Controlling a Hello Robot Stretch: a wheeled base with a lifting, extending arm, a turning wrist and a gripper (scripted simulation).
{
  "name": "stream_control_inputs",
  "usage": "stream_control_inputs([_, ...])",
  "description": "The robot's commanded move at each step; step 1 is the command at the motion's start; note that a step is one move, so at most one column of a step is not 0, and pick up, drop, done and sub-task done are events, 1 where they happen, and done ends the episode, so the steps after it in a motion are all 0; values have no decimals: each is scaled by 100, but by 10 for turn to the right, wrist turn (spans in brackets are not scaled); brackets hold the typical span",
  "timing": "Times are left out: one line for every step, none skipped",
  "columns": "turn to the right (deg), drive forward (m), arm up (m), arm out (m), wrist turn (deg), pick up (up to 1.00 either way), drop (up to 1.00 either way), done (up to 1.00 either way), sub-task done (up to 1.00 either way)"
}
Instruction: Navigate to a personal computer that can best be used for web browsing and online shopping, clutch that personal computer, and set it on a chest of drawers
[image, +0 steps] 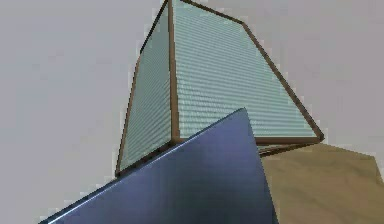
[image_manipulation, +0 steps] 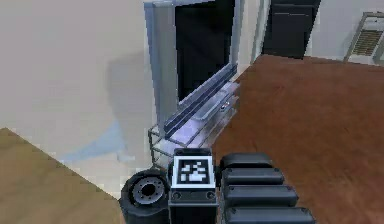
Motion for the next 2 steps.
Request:
stream_control_inputs([-270,0,0,0,0,0,0,0,0])
stream_control_inputs([0,0,0,20,0,0,0,0,0])
